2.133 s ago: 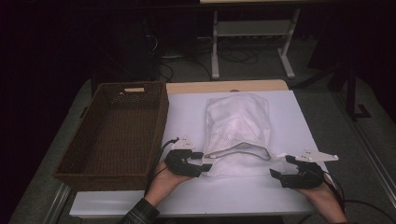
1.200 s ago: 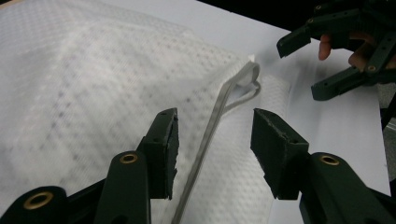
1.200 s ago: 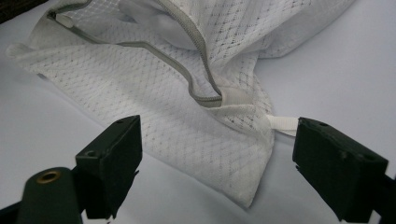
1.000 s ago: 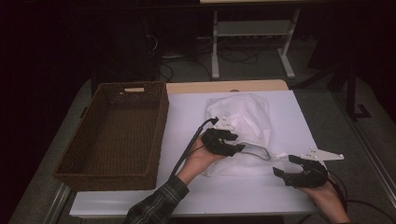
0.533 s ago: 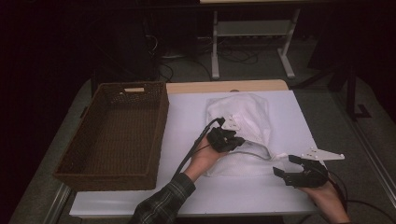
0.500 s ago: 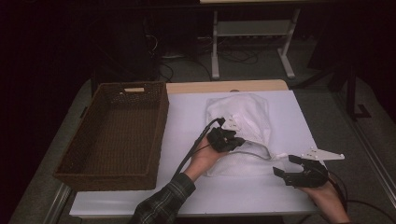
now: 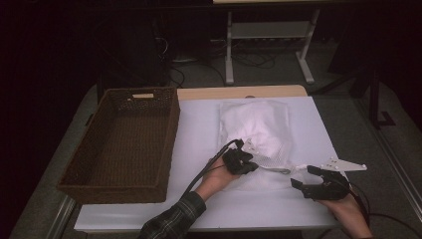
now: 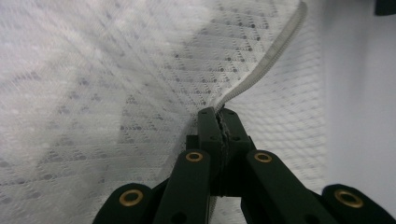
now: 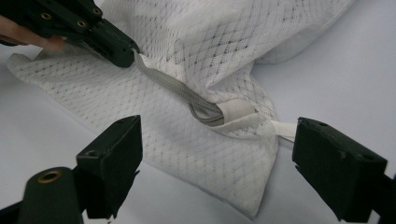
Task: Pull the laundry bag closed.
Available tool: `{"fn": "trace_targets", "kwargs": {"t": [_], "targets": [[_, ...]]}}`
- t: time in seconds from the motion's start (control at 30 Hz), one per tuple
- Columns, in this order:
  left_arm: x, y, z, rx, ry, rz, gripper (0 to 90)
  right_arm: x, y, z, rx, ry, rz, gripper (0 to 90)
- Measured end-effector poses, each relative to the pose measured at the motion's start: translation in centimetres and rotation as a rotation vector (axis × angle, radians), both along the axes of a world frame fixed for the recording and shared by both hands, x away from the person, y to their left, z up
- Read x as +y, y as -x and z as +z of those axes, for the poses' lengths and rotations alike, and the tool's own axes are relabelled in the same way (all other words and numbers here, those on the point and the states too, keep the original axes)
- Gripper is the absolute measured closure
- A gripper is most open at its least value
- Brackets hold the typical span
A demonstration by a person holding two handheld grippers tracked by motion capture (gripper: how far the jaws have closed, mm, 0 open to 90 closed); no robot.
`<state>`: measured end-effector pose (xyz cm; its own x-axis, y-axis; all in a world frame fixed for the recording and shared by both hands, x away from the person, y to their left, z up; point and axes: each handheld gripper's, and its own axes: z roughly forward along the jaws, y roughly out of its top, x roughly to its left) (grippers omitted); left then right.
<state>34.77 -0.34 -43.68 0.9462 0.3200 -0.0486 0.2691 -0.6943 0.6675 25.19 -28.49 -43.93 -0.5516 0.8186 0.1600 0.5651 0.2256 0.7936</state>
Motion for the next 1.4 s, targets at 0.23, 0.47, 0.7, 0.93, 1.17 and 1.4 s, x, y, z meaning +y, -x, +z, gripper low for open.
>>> {"fn": "trace_targets", "kwargs": {"t": [0.23,0.47,0.7,0.93,1.17,1.4], "targets": [[0.1,-0.6,-0.8,0.073,0.036,0.005,76.3,0.0,0.0,0.0,-0.002,0.005,0.004,15.5],[0.9,0.2,-0.2,0.129,0.121,0.016,52.1,0.1,0.1,0.0,0.001,0.004,0.008,15.5],[4.0,1.7,1.7,0.074,0.161,0.063,46.1,0.3,0.1,-0.1,0.005,0.008,0.018,15.5],[7.8,3.2,1.9,0.05,0.183,0.139,45.7,0.3,-0.1,-0.2,0.007,0.011,0.023,15.5],[10.6,4.8,1.0,0.048,0.186,0.216,45.5,0.5,-0.1,-0.3,0.01,0.016,0.032,15.5],[11.9,4.8,0.4,0.033,0.17,0.304,47.4,0.4,-0.1,-0.3,0.012,0.018,0.033,15.6]]}}
